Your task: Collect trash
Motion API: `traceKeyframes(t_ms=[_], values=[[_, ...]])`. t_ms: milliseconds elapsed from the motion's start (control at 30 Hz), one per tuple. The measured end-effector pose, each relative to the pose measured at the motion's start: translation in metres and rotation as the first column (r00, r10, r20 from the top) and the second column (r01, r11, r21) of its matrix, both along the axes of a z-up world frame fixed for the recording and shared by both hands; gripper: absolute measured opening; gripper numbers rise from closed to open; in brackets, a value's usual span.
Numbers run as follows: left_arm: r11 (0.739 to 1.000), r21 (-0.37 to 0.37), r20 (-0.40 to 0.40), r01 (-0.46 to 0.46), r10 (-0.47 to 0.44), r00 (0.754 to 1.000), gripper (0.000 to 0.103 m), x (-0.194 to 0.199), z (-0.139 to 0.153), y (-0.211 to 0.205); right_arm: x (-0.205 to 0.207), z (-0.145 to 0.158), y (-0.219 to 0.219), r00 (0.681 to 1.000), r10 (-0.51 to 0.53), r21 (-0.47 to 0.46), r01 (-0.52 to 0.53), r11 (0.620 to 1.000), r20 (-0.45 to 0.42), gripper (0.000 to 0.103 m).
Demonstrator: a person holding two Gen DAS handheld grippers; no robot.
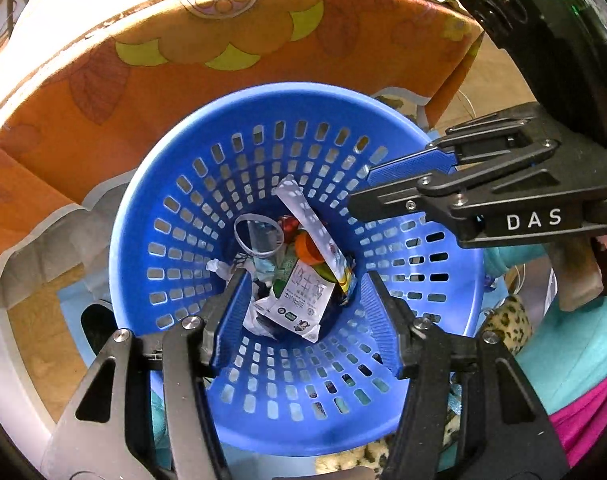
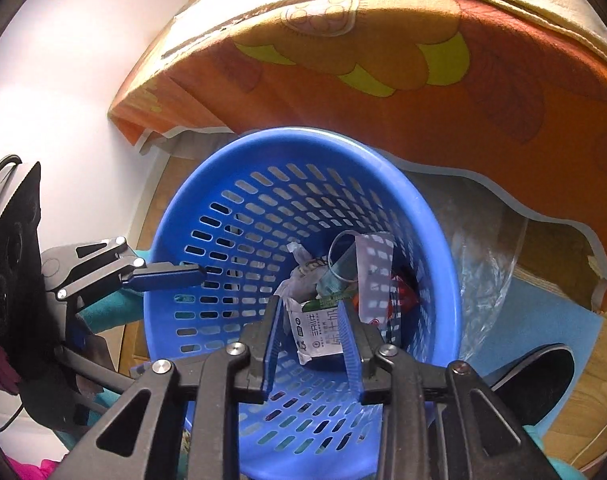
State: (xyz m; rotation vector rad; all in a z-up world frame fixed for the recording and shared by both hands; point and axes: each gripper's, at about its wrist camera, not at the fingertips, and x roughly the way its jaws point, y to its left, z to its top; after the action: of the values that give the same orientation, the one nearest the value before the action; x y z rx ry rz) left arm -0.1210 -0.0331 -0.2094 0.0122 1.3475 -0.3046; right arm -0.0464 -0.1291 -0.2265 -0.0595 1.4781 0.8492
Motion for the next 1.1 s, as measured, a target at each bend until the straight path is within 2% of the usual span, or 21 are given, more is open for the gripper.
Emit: traceKeyframes(t_ms=[233, 500, 567, 700, 800, 900, 1000, 1067, 1100], values=[[0.999, -0.001, 0.066, -0.034, 0.034, 0.997, 0.059, 0.006, 0.02, 0.005, 0.002, 0.017, -0.003, 0.999, -0.011, 0.026, 0.01, 1.0, 0.042, 0.03], [0.995, -0.009, 0.168, -0.103, 0.103, 0.98, 0.059, 0.022, 0.056, 0.019, 0.012, 0.056, -0.007, 0.988, -0.042, 0.067, 0.032, 0.997, 0.149, 0.03], [0.993, -0.017, 0.187, -0.119, 0.12, 0.975, 0.059, 0.027, 0.064, 0.023, 0.015, 0.066, -0.007, 0.982, -0.049, 0.073, 0.037, 0.997, 0.181, 0.033], [0.99, -0.02, 0.231, -0.141, 0.141, 0.963, 0.059, 0.04, 0.081, 0.03, 0.023, 0.085, -0.009, 0.968, -0.073, 0.088, 0.053, 0.995, 0.238, 0.046], [0.988, -0.024, 0.264, -0.154, 0.155, 0.952, 0.059, 0.05, 0.093, 0.034, 0.029, 0.098, -0.012, 0.958, -0.091, 0.098, 0.067, 0.993, 0.273, 0.048], [0.985, -0.025, 0.297, -0.17, 0.169, 0.94, 0.059, 0.061, 0.105, 0.039, 0.037, 0.112, -0.015, 0.94, -0.109, 0.095, 0.082, 0.992, 0.324, 0.058], [0.984, -0.027, 0.327, -0.179, 0.178, 0.928, 0.059, 0.071, 0.116, 0.042, 0.042, 0.124, -0.017, 0.923, -0.118, 0.087, 0.092, 0.992, 0.366, 0.059], [0.983, -0.026, 0.342, -0.182, 0.18, 0.923, 0.059, 0.078, 0.121, 0.042, 0.047, 0.13, -0.022, 0.913, -0.124, 0.082, 0.1, 0.992, 0.389, 0.068], [0.983, -0.025, 0.347, -0.181, 0.178, 0.921, 0.059, 0.083, 0.122, 0.041, 0.049, 0.134, -0.024, 0.904, -0.135, 0.083, 0.11, 0.99, 0.405, 0.076]])
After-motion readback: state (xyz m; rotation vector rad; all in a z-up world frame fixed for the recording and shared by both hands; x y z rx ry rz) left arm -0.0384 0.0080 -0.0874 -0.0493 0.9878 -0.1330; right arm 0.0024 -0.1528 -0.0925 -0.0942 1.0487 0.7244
